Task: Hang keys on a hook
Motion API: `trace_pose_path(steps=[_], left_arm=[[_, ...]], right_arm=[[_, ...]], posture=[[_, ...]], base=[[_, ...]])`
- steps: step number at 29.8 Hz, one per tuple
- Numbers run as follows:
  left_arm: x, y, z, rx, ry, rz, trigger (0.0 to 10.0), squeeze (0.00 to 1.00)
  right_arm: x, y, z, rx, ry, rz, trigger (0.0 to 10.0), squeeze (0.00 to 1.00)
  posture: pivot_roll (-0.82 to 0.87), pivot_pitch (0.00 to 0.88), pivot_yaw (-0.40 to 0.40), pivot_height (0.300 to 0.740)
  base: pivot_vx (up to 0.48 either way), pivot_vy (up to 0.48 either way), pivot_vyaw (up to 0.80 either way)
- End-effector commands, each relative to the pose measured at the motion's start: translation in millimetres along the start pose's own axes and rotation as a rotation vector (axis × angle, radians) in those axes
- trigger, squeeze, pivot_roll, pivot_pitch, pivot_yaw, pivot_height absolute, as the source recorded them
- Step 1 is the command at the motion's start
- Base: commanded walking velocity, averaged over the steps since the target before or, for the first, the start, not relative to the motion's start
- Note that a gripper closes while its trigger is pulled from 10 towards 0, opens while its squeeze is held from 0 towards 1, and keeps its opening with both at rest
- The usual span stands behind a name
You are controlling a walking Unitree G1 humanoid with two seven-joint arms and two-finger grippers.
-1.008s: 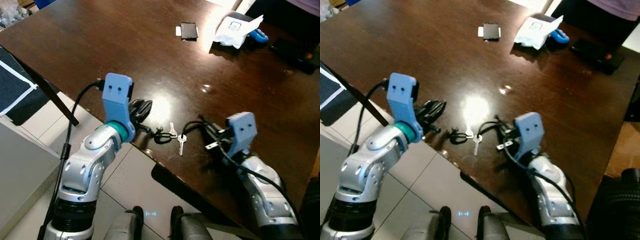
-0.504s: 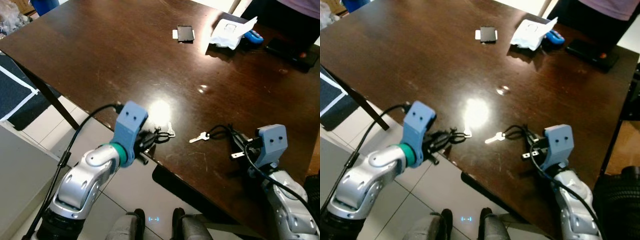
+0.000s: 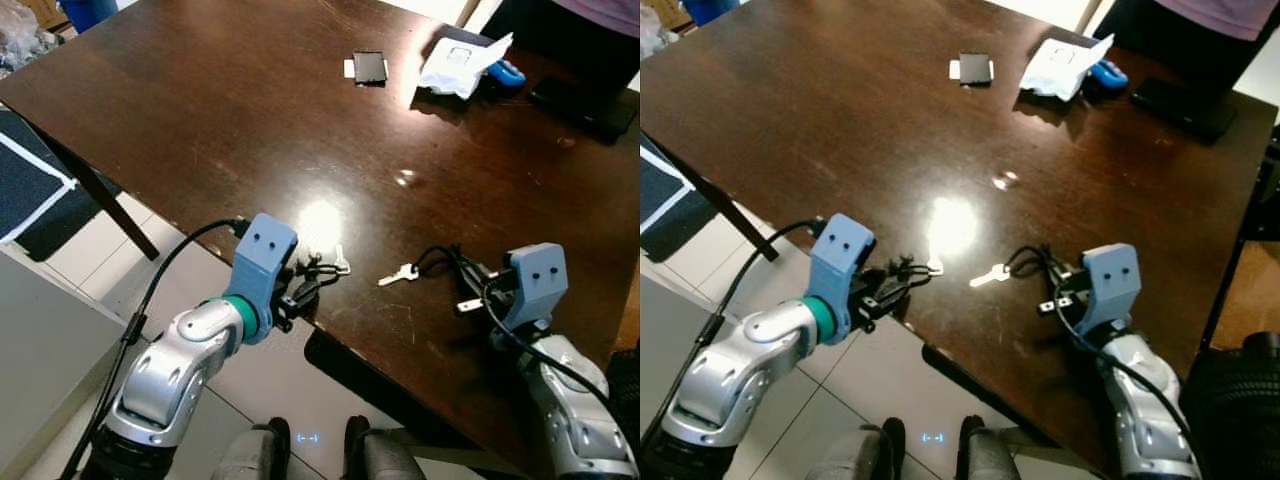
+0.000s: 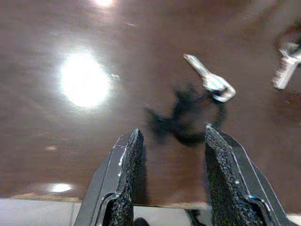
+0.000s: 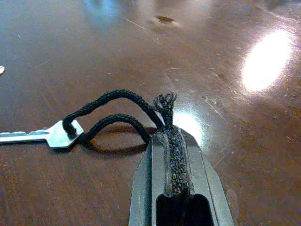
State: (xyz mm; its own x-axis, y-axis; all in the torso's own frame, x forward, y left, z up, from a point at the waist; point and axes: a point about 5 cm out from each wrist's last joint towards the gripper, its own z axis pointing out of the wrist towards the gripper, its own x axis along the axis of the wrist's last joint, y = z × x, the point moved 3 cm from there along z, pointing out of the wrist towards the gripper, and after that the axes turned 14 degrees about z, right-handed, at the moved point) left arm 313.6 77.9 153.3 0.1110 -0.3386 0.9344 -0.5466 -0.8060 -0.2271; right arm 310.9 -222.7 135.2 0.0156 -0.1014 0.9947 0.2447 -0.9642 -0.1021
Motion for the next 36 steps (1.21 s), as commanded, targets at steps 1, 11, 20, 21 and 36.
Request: trace_pose_path(steps=[1,11,20,21,36], left_arm=[[-4.2,-5.1,-0.2,0.026,-0.027,-0.018,10.0,0.0],[-5.7,5.2,-2.7,-0.007,-0.033,-0.026,10.0,0.0],[9.8,17.4,5.9,-0.032,-0.001,-0.077,10.0,0.0],[9.8,17.4,5.9,-0.032,-0.001,-0.077,10.0,0.0],[2.1,17.3,18.1,0.016,-0.034,-0.017,10.0,0.0]], right_arm=[[-17.3,-0.7,-3.5,-0.009,-0.058,0.02,10.0,0.0],[-21.6,0.3,-3.8,-0.016,-0.07,0.024,10.0,0.0],[-28.5,0.1,-2.9,-0.013,-0.092,0.028,10.0,0.0],[-28.5,0.1,-2.9,-0.013,-0.092,0.028,10.0,0.0],[-30.6,-1.6,-1.8,-0.008,-0.098,0.03,10.0,0.0]], posture=[[0.0,0.189,0.118,0.74],[0.0,0.193,0.12,0.74],[0.0,0.205,0.112,0.74],[0.0,0.205,0.112,0.74],[0.0,0.211,0.115,0.74]], base=[[0.0,0.0,0.0],[0.0,0.0,0.0],[0.0,0.0,0.0],[0.0,0.0,0.0],[0.0,0.0,0.0]])
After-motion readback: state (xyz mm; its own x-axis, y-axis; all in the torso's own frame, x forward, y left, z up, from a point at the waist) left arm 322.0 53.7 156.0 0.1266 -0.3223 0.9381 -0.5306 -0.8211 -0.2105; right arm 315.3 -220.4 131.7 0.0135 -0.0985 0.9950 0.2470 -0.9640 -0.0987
